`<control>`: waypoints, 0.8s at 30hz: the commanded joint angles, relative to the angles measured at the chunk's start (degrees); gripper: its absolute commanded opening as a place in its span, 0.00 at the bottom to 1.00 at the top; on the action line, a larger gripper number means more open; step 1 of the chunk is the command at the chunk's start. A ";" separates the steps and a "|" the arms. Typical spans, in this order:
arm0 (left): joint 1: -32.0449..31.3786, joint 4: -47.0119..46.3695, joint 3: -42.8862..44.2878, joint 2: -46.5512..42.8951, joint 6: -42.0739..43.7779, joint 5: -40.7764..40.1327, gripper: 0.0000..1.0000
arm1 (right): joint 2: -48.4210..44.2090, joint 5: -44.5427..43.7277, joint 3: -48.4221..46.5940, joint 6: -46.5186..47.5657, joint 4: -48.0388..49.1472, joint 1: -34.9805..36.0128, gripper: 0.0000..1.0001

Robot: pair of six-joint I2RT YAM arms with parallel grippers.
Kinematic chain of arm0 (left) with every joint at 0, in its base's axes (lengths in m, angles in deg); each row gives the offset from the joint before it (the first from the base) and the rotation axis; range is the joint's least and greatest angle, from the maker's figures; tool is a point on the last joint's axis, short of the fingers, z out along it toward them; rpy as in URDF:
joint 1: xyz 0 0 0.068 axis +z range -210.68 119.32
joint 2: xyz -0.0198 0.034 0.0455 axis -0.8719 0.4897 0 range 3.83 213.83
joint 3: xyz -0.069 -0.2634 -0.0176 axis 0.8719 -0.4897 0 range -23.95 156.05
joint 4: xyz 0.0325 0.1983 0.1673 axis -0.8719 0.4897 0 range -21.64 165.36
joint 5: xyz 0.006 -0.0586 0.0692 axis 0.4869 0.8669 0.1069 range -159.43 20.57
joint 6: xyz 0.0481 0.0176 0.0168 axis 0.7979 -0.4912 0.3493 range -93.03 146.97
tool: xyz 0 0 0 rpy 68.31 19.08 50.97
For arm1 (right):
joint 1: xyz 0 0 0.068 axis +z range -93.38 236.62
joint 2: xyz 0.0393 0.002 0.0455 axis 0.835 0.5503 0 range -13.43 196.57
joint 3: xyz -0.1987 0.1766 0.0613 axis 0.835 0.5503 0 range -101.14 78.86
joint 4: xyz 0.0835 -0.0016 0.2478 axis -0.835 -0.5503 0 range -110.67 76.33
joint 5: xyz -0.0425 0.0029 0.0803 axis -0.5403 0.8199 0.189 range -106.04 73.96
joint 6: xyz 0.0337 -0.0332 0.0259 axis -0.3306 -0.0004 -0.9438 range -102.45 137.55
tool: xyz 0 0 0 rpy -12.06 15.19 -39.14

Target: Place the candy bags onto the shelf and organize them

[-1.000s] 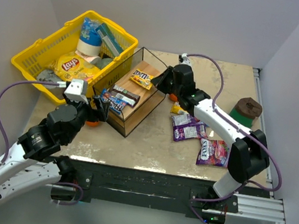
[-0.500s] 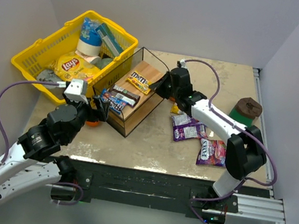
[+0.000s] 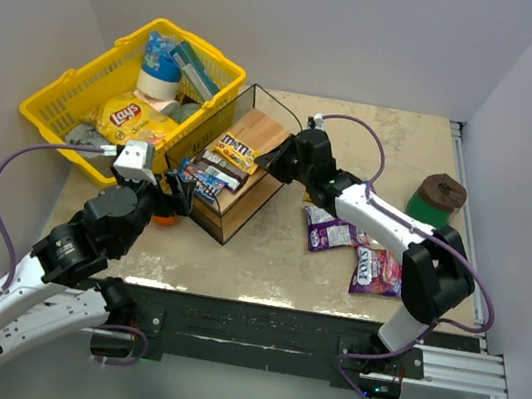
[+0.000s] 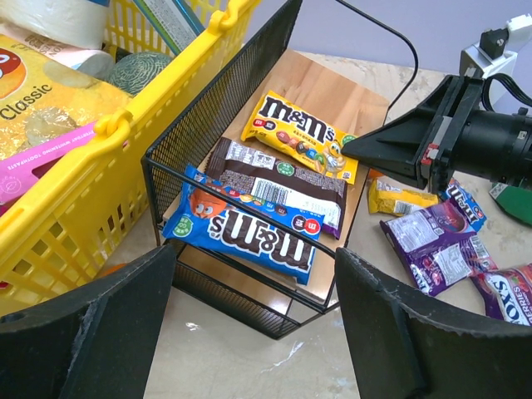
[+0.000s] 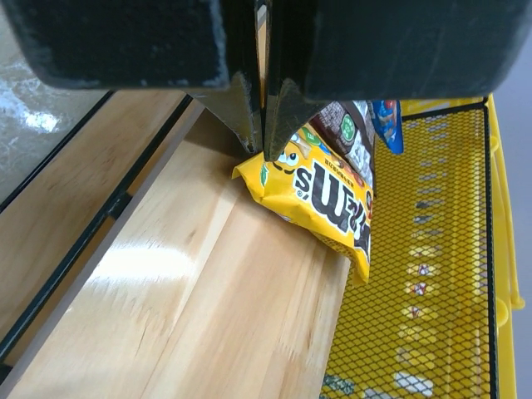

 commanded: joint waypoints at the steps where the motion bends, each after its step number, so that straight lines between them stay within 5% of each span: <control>1: -0.21 -1.56 0.11 -0.26 -0.76 -1.64 0.83 | -2.63 -0.82 1.68 -1.44 -1.81 1.05 0.00; 12: -0.21 -1.38 -0.07 -0.52 -1.02 -1.73 0.83 | -4.48 -4.24 3.44 -4.52 -2.07 2.37 0.01; 24: -0.21 -1.03 0.02 -0.52 -1.20 -1.82 0.84 | -7.64 -8.89 2.47 -2.77 -5.05 2.37 0.41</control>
